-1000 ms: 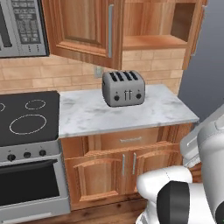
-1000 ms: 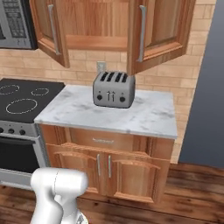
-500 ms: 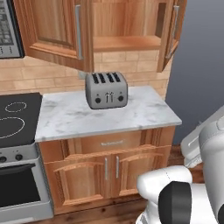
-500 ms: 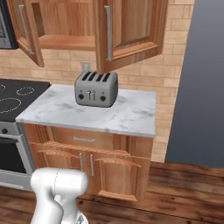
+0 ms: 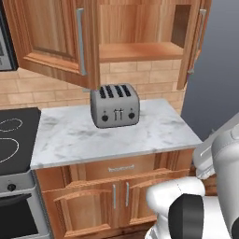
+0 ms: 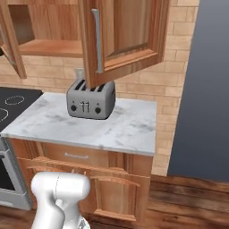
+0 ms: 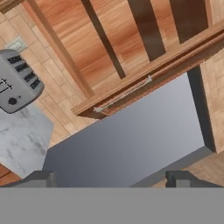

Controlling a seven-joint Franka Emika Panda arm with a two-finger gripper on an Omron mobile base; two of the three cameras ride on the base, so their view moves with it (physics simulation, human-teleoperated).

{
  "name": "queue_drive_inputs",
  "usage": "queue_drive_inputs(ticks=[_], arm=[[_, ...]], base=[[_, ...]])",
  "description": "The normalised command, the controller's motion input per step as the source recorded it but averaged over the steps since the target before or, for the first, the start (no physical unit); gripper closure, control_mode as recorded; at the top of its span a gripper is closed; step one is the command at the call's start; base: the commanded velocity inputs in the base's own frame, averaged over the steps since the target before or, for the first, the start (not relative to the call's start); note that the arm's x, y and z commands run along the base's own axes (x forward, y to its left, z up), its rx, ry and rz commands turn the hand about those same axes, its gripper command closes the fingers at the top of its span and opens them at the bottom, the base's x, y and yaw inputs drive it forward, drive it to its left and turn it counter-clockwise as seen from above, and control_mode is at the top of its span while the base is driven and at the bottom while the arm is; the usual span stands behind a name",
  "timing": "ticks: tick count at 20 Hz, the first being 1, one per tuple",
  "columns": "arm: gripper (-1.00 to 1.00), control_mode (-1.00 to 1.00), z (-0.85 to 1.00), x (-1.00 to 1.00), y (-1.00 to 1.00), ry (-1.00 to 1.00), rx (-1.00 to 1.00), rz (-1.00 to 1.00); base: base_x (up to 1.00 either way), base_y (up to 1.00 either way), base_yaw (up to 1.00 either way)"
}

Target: Close all open cabinet doors.

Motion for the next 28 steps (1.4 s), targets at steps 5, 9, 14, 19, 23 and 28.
queue_drive_inputs(ticks=[5,9,14,19,23,28], arm=[[-1.00,1.00,0.00,0.00,0.00,0.00,0.00,0.00],[-1.00,1.00,0.00,0.00,0.00,0.00,0.00,0.00],[-1.00,1.00,0.00,0.00,0.00,0.00,0.00,0.00],[-1.00,1.00,0.00,0.00,0.00,0.00,0.00,0.00],[-1.00,1.00,0.00,0.00,0.00,0.00,0.00,0.00],[-1.00,1.00,0.00,0.00,0.00,0.00,0.00,0.00]], base=[[0.56,0.00,0.00],[0.50,0.00,0.00],[0.46,0.00,0.00],[0.44,0.00,0.00],[0.34,0.00,0.00],[0.12,0.00,0.00]])
